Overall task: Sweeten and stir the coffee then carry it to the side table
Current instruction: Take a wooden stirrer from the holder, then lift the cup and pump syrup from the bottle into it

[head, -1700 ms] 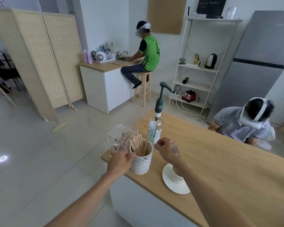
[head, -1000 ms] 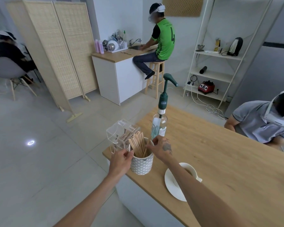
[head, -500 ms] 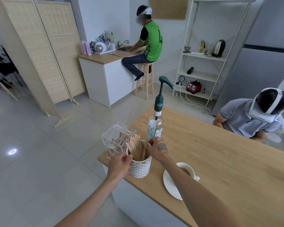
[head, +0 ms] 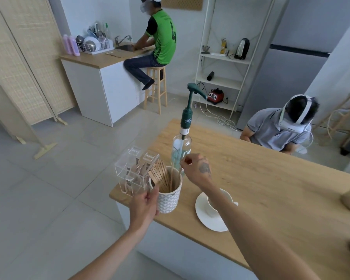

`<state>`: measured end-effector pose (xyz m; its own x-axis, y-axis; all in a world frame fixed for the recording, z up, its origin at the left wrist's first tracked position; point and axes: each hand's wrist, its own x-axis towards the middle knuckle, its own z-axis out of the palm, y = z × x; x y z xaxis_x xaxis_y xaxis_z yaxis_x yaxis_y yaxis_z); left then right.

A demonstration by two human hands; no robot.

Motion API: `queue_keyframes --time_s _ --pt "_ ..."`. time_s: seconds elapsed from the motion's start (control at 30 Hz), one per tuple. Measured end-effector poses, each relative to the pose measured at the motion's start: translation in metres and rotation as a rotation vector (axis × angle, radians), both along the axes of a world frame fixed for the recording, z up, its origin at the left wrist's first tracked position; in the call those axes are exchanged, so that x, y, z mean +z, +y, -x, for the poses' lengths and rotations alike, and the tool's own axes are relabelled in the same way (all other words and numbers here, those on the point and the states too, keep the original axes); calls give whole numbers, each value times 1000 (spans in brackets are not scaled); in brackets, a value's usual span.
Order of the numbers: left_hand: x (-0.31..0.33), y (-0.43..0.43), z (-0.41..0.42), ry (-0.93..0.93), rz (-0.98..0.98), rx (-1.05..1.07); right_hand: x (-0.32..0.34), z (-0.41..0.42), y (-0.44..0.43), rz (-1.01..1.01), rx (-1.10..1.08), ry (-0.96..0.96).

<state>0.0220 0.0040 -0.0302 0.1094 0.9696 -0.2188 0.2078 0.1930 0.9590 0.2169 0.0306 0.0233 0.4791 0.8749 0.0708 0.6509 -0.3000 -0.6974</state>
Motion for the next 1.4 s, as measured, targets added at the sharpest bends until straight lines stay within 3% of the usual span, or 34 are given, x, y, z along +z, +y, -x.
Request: queue_keyframes --time_s 0.13,0.27,0.57,0.93,1.13,1.4 --pt "-3 -28 -9 -47 -23 -246 28 -16 -14 -189 -63 57" --pt "-16 -35 -36 25 -4 -518 48 -33 -35 -279 -105 214" --pt "-53 -14 -93 338 155 -594 34 -89 -103 -405 -284 440" --pt "-80 -10 -130 506 -129 -604 -56 -152 -176 -247 -510 620" --pt "-74 -6 -130 512 -154 -650 -99 -165 -180 -69 -447 627" --pt "-68 1 -130 571 -214 -692 -122 -159 -148 22 -299 609"
